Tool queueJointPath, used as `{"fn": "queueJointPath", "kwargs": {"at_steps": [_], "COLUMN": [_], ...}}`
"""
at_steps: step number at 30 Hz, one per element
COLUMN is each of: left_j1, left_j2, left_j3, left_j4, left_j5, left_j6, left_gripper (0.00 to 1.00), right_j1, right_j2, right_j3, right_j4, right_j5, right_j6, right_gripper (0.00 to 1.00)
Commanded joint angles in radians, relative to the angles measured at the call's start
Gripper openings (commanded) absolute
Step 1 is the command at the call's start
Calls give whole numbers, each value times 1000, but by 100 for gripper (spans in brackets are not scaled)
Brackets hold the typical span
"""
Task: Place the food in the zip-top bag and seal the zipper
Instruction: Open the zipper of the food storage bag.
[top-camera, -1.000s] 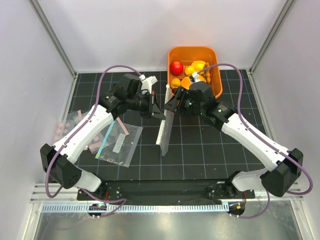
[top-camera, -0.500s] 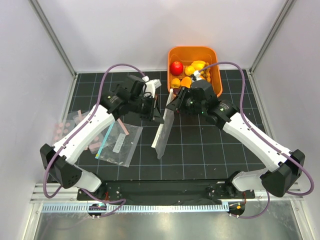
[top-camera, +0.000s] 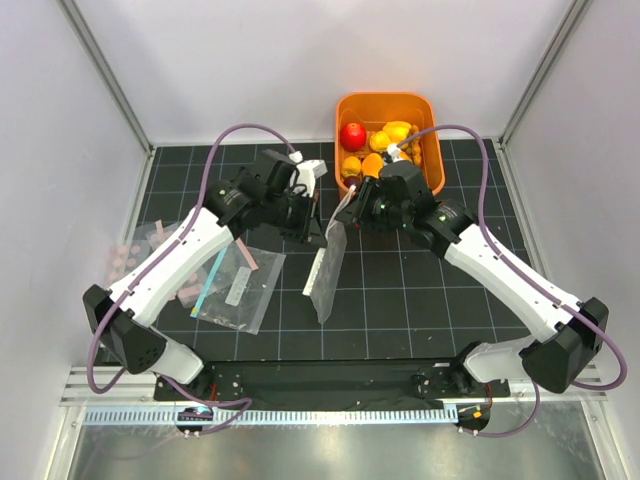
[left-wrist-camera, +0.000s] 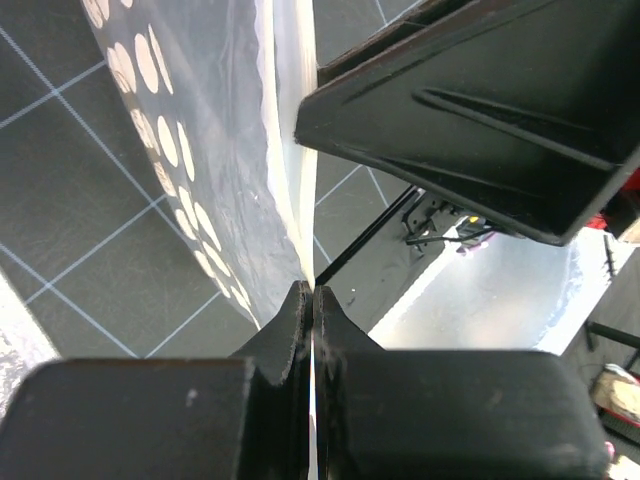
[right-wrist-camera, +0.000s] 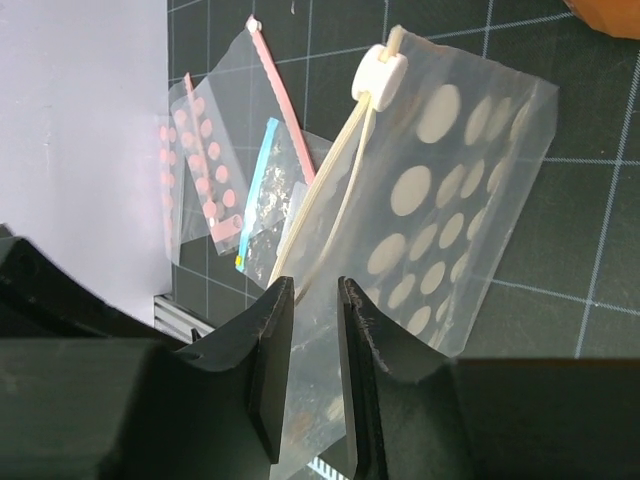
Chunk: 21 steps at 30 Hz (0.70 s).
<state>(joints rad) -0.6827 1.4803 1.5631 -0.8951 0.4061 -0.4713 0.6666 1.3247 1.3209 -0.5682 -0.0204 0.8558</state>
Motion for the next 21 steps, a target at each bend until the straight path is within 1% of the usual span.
{"fn": "queueJointPath", "kwargs": {"at_steps": [1,7,12,15,16,17,18,19,20,21], "left_j1": [-24,-74,-90,-92,-92,-92,-92,-90,-90,-89], "left_j2": [11,52,66,72,72,77,77,75,66,58], "left_j3": [66,127,156,155,155,156,155,153,150,146], "left_j4": [-25,-85,-99,-102,-102,-107,-108,-108,-108,-104], "left_j5": [-50,-138,-162,-168,-167,-165,-165,-167,-173,-193], "left_j6": [43,88,114,118,118,120,120,114,109,103], "left_gripper": [0,0,0,0,0,6,14,30,37,42], "right_j1": [2,1,1,2,4,2,1,2,4,4], "right_j2": [22,59,77,82,82,79,74,71,68,67], "right_j3": [50,67,72,77,80,80,81,81,81,83], "right_j4": [-25,-51,-62,-56,-49,-44,-38,-29,-24,-19], "right_j5": [16,-10,-21,-33,-35,-35,-35,-33,-32,-32], "right_j6": [-8,3,3,8,8,6,3,-1,-7,-21], "right_gripper": [31,30,30,15,5,1,1,1,1,1]}}
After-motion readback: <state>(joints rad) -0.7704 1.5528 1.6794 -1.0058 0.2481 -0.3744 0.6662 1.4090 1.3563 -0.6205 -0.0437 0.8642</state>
